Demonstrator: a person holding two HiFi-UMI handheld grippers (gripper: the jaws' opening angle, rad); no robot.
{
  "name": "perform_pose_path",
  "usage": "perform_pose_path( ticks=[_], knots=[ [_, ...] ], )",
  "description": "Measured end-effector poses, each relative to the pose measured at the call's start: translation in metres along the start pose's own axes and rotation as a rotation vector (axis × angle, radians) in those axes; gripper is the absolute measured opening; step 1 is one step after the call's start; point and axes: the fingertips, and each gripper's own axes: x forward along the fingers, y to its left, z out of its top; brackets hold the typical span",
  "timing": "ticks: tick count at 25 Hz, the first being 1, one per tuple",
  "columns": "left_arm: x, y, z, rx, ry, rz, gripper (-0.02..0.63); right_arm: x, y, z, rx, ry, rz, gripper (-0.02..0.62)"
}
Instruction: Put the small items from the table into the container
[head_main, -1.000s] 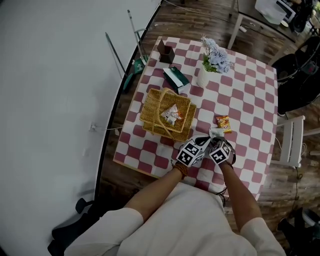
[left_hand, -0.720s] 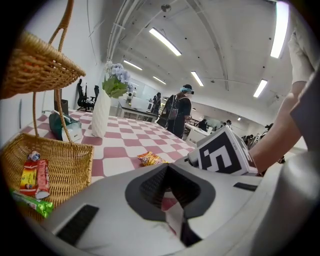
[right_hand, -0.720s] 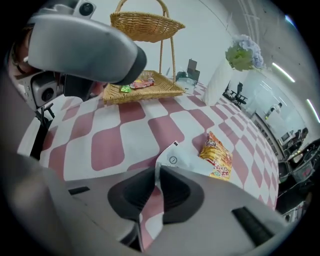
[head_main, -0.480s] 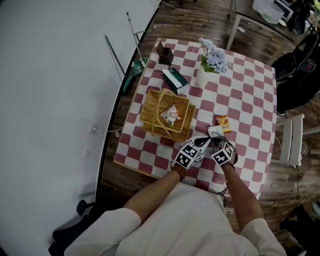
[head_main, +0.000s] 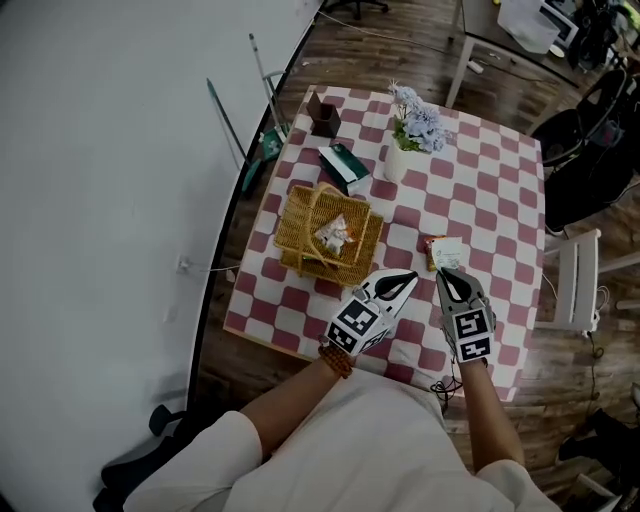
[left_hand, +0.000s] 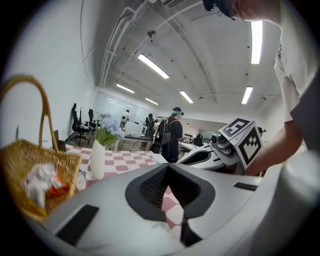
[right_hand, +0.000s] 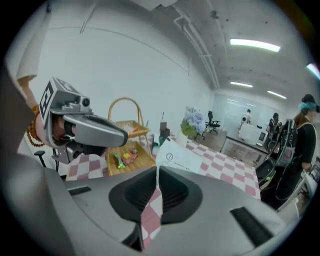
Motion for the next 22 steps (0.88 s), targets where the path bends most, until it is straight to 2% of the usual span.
perform_pose_path(
  ticks=[5, 8, 11, 14, 18, 22],
  knots=[
    [-0.027, -0.028, 0.078, 0.098, -0.114, -0.025, 0.028, -0.061, -0.002, 0.052, 0.087, -0.181, -0.032, 0.04],
    [-0.043, -0.048, 0.112, 0.116, -0.177, -0.046, 0.028, -0.095, 0.003, 0.078, 0.125, -0.271, -0.052, 0.04],
    [-0.058, -0.067, 0.138, 0.099, -0.226, -0.054, 0.028, -0.126, 0.008, 0.101, 0.128, -0.338, -0.077, 0.04],
    [-0.07, -0.082, 0.159, 0.122, -0.261, -0.062, 0.028, -0.15, 0.012, 0.118, 0.135, -0.392, -0.098, 0.04],
    [-0.081, -0.098, 0.178, 0.27, -0.296, -0.09, 0.028, -0.174, 0.018, 0.132, 0.128, -0.44, -0.112, 0.04],
    [-0.088, -0.096, 0.18, 0.278, -0.297, -0.075, 0.028, -0.178, 0.023, 0.139, 0.12, -0.453, -0.112, 0.04]
  ],
)
